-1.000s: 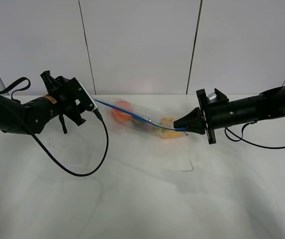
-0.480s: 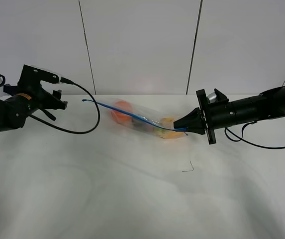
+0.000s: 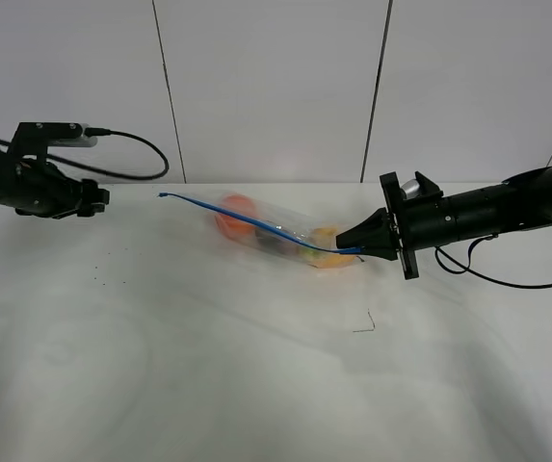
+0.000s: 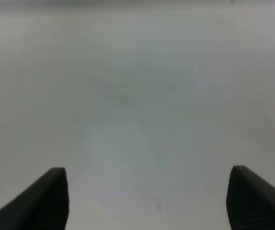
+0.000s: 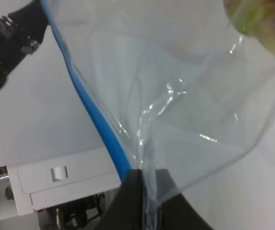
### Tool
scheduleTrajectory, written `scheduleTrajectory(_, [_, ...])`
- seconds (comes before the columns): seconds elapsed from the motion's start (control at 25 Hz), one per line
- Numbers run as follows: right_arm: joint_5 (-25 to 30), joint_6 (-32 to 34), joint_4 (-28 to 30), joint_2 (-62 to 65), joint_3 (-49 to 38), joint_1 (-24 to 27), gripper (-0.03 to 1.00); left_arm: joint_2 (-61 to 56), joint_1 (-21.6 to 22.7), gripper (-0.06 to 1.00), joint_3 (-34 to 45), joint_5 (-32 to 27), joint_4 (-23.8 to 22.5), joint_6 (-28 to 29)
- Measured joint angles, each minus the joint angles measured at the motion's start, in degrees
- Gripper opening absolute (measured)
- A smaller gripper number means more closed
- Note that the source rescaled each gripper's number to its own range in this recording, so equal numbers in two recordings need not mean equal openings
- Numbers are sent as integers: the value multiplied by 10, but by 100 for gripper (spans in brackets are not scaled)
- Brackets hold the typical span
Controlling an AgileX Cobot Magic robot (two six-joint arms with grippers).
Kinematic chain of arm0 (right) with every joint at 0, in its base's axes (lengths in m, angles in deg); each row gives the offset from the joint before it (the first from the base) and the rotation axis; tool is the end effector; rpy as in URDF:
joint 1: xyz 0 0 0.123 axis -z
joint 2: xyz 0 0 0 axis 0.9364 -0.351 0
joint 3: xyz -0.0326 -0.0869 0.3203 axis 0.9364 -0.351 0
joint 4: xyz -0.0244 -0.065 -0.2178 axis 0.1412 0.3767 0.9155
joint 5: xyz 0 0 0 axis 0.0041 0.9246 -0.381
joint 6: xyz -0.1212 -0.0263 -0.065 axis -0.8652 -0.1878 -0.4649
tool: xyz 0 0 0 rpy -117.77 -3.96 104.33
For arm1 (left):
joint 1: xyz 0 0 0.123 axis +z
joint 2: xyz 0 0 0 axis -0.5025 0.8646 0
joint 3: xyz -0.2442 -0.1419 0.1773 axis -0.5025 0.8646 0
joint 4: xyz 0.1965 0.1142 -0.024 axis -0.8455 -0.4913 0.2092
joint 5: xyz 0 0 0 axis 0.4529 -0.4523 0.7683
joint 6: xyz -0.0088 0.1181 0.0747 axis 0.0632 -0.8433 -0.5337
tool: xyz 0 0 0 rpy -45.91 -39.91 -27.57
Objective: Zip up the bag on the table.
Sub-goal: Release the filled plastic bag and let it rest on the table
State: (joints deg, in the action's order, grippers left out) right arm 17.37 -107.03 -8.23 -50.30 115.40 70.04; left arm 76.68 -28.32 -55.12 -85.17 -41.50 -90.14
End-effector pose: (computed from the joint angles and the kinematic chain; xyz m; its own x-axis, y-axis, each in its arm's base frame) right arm 0.3718 0.1250 0.1913 -0.9929 0.1158 -0.0262 0.0199 0.3798 0.9249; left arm 0.4121 0.0091 0.2372 -0.6801 0.0819 -0.7285 0.0606 0.9966 0.0555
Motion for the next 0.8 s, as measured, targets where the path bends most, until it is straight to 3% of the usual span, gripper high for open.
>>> scheduleTrajectory(0.12, [0,1,-1,0,0,0,0,0,1,100,-80,-186,-3,1])
scheduleTrajectory(0.28, [0,1,-4,0,0,0,0,-3,0,100,-170,-346,-32,29])
scheduleTrajectory(0.52, [0,2,-6,0,0,0,0,-3,-26,100,-216,-465,-131,123])
scheduleTrajectory(0.8, [0,6,-8,0,0,0,0,-3,-33,99,-216,-519,-141,154])
